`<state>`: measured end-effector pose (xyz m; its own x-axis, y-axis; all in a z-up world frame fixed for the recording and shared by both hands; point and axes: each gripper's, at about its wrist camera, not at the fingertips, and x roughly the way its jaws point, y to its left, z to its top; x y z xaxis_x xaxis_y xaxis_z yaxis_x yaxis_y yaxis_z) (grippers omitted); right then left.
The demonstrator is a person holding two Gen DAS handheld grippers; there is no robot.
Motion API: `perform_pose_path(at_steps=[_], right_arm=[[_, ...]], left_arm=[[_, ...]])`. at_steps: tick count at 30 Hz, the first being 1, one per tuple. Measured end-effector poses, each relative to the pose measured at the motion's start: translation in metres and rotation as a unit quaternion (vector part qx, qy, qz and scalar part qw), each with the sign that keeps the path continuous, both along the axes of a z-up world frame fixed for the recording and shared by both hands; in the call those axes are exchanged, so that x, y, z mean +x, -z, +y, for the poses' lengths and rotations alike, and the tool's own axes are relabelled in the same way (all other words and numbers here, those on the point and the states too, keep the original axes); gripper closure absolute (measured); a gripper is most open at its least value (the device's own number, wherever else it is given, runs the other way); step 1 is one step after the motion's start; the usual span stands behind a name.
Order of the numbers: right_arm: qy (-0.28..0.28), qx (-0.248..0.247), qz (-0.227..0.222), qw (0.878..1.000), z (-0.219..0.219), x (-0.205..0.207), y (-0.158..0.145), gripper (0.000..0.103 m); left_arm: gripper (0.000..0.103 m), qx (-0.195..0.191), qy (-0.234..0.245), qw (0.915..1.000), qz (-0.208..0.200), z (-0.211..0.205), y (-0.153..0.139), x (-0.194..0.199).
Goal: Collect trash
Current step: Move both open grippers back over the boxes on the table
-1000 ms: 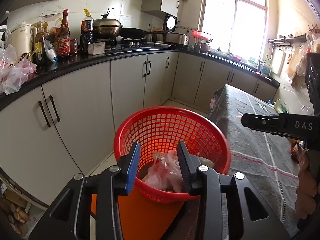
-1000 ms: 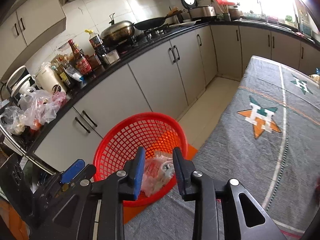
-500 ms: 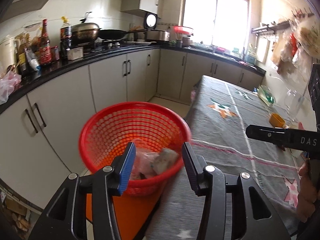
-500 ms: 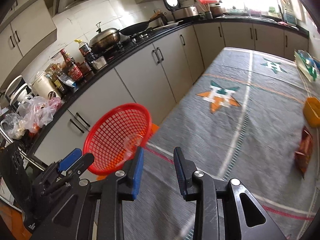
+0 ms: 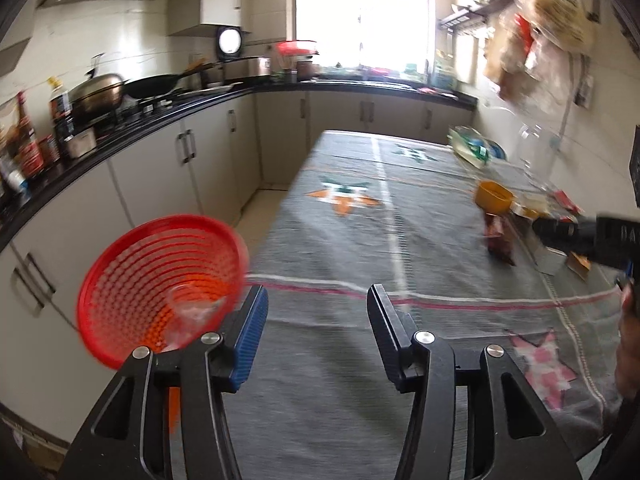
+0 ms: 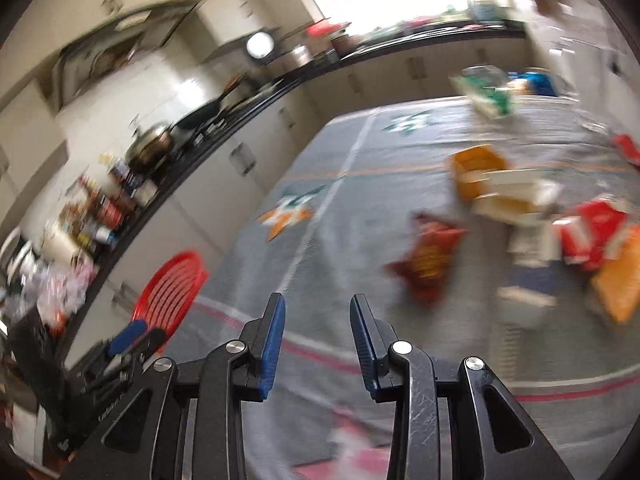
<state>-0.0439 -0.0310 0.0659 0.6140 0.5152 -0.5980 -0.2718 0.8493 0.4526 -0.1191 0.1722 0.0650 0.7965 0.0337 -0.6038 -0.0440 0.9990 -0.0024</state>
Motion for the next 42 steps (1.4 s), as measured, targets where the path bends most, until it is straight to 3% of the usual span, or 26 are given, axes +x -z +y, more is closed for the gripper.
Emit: perform_pose_path(at_steps=[5, 11, 15, 19, 24, 30, 33, 40, 42], right_arm=[[0.095, 0.019, -0.016, 0.995, -0.079, 0.005, -0.01, 0.065], [0.174, 0.039, -0.028, 0.983, -0.153, 0.007, -0.006, 0.065], [0.2, 0.063, -0.012, 0.978, -0.186, 0.009, 0.01, 0.063], [0.202, 0.1, 0.012, 0.974, -0.203, 0.01, 0.025, 0.062], [0.179, 0.122, 0.025, 0.976, -0.2, 0.012, 0.031, 0.062], [0.165, 0.14, 0.035, 0.976, -0.198, 0.012, 0.035, 0.062], [0.162, 0.141, 0.034, 0.976, -0.198, 0.011, 0.035, 0.062], [0.16, 0.137, 0.034, 0.977, -0.197, 0.013, 0.035, 0.062], [0.16, 0.136, 0.033, 0.977, -0.196, 0.013, 0.035, 0.062]], left_arm=[[0.043, 0.006, 0.06, 0.9981, 0.012, -0.049, -0.011, 0.018], [0.043, 0.042, 0.131, 0.9904, 0.012, -0.126, -0.027, 0.057], [0.043, 0.07, 0.213, 0.9746, -0.001, -0.176, -0.027, 0.085], [0.043, 0.105, 0.259, 0.9602, 0.001, -0.209, -0.02, 0.112], [0.043, 0.128, 0.252, 0.959, 0.024, -0.219, 0.0, 0.143], [0.045, 0.092, 0.252, 0.9622, 0.047, -0.214, 0.01, 0.159], [0.054, 0.07, 0.253, 0.9632, 0.059, -0.215, 0.012, 0.167], [0.061, 0.046, 0.256, 0.9627, 0.075, -0.222, 0.017, 0.176], [0.069, 0.047, 0.255, 0.9626, 0.077, -0.226, 0.018, 0.177]])
